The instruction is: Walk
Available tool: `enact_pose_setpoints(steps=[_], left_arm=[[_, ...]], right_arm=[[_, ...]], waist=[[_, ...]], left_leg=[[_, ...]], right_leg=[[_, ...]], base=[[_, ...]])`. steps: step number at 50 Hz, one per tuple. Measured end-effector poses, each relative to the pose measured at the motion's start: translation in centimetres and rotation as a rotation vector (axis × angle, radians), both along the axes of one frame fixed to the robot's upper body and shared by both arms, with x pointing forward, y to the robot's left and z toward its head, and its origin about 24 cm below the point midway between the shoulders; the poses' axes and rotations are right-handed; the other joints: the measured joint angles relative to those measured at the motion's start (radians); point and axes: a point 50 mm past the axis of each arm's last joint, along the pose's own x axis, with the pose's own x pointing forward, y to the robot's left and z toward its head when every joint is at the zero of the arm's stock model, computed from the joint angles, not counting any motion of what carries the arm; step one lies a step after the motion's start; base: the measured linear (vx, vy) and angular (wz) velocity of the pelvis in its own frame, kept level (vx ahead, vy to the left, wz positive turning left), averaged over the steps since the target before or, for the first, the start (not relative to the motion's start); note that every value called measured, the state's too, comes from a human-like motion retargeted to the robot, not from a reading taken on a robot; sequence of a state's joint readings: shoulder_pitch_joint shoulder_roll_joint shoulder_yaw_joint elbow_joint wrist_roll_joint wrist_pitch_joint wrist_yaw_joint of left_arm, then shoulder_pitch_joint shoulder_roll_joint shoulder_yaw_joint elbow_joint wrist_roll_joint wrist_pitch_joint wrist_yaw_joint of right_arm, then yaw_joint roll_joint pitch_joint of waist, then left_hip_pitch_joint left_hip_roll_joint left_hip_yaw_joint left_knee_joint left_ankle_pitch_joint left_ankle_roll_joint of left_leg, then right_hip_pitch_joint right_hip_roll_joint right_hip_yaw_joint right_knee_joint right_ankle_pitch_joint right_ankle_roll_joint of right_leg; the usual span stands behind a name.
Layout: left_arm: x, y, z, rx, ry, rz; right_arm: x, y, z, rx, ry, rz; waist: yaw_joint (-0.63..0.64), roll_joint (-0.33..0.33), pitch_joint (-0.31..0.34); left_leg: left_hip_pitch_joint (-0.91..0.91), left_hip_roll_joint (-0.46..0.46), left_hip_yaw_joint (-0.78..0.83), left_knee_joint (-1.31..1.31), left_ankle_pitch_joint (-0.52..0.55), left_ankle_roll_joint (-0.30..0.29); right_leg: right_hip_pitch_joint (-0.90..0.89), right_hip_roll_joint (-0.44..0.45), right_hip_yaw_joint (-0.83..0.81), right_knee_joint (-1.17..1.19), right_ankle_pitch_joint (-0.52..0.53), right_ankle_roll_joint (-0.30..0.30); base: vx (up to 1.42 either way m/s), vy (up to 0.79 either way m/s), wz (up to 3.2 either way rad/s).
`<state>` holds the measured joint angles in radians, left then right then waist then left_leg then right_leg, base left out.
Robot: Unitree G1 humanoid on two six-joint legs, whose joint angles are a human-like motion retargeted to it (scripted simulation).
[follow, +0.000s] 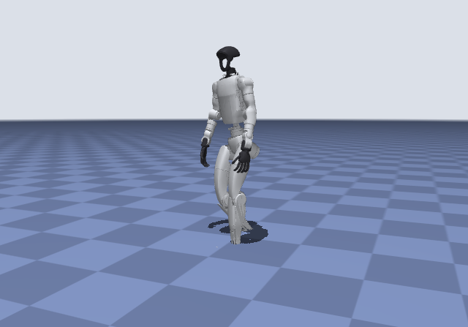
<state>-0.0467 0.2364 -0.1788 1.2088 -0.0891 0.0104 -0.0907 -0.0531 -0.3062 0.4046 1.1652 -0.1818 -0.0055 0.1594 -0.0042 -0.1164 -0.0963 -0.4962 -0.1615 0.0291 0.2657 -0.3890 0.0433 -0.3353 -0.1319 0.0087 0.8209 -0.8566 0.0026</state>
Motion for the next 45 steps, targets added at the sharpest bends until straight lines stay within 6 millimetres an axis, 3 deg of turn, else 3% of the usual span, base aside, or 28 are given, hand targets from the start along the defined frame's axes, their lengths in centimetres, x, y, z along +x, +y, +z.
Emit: enact_pose_setpoints(steps=[10, 12, 20, 23, 25, 30, 32, 35, 37, 40, 42, 45], left_arm=[[0.5, 0.5, 0.2, 0.002, -0.024, 0.021], [1.2, 0.9, 0.5, 0.006, -0.043, 0.024], [1.3, 1.3, 0.7, 0.032, -0.057, 0.024], [1.3, 1.5, 0.7, 0.049, -0.056, 0.012], [2.1, 1.8, 1.0, 0.062, -0.069, 0.001], [1.6, 1.9, 0.9, 0.092, -0.045, -0.037], [2.3, 1.9, 1.1, 0.101, -0.051, -0.049], [1.9, 1.6, 0.9, 0.109, -0.034, -0.075], [2.6, 1.6, 1.1, 0.111, -0.041, -0.089], [2.2, 1.1, 0.9, 0.112, -0.031, -0.116], [2.8, 0.9, 1.0, 0.109, -0.041, -0.13], [2.6, 0.4, 0.8, 0.103, -0.036, -0.155]], right_arm=[[0.0, 0.7, -0.2, 0.03, -0.002, -0.022], [0.7, 0.6, 0.1, 0.034, -0.014, -0.025], [1.0, 0.9, 0.2, 0.054, -0.035, -0.034], [1.4, 1.1, 0.3, 0.065, -0.052, -0.036], [2.5, 1.0, 0.7, 0.068, -0.081, -0.034], [2.6, 1.3, 0.8, 0.072, -0.105, -0.042], [3.4, 1.0, 1.2, 0.066, -0.129, -0.042], [3.1, 1.1, 1.1, 0.066, -0.13, -0.051], [3.7, 0.9, 1.3, 0.06, -0.142, -0.05], [3.0, 0.9, 1.1, 0.056, -0.128, -0.059], [3.3, 0.5, 1.2, 0.047, -0.129, -0.061], [2.4, 0.4, 0.9, 0.038, -0.103, -0.072]], waist=[[-0.004, -0.02, -0.115], [0.006, -0.023, -0.087], [-0.043, -0.121, -0.047], [-0.06, -0.135, -0.041], [-0.062, -0.13, -0.031], [-0.106, -0.145, -0.023], [-0.104, -0.105, -0.024], [-0.133, -0.114, -0.019], [-0.131, -0.069, -0.022], [-0.152, -0.077, -0.016], [-0.145, -0.03, -0.022], [-0.158, -0.04, -0.017]], left_leg=[[-0.233, -0.036, 0.032, 0.364, -0.189, 0.053], [-0.147, -0.049, 0.027, 0.294, -0.187, 0.065], [-0.024, -0.219, 0.039, 0.271, -0.223, 0.121], [0.005, -0.254, 0.034, 0.272, -0.241, 0.135], [0.097, -0.262, 0.002, 0.129, -0.194, 0.141], [0.125, -0.311, -0.011, 0.178, -0.237, 0.152], [0.187, -0.278, -0.045, 0.076, -0.212, 0.149], [0.2, -0.306, -0.055, 0.114, -0.24, 0.151], [0.247, -0.264, -0.085, 0.032, -0.226, 0.145], [0.257, -0.289, -0.098, 0.071, -0.253, 0.147], [0.293, -0.241, -0.124, -0.001, -0.244, 0.141], [0.301, -0.265, -0.139, 0.036, -0.269, 0.145]], right_leg=[[-0.122, -0.03, 0.039, 0.178, -0.016, 0.026], [-0.071, -0.04, 0.042, 0.169, 0.015, 0.035], [-0.038, -0.221, 0.063, 0.419, 0.077, 0.102], [-0.067, -0.266, 0.063, 0.521, 0.116, 0.101], [-0.101, -0.274, 0.065, 0.563, 0.147, 0.088], [-0.188, -0.341, 0.062, 0.673, 0.116, 0.058], [-0.243, -0.301, 0.044, 0.661, 0.109, 0.028], [-0.301, -0.328, 0.045, 0.664, 0.068, 0.018], [-0.349, -0.276, 0.017, 0.618, 0.065, -0.005], [-0.403, -0.286, 0.024, 0.58, 0.046, -0.001], [-0.438, -0.223, -0.005, 0.508, 0.061, -0.012], [-0.481, -0.22, 0.012, 0.452, 0.071, 0.008]], base=[[0.18, 0.13, -0.02], [0.25, 0.15, -0.07], [0.21, 0.14, 0.31], [0.19, 0.11, 0.19], [0.21, 0.09, 0.02], [0.19, 0.05, 0.22], [0.22, 0.02, -0.08], [0.2, 0.0, 0.24], [0.23, -0.02, -0.01], [0.2, -0.02, 0.28], [0.24, -0.03, 0.03], [0.2, -0.02, 0.3]])
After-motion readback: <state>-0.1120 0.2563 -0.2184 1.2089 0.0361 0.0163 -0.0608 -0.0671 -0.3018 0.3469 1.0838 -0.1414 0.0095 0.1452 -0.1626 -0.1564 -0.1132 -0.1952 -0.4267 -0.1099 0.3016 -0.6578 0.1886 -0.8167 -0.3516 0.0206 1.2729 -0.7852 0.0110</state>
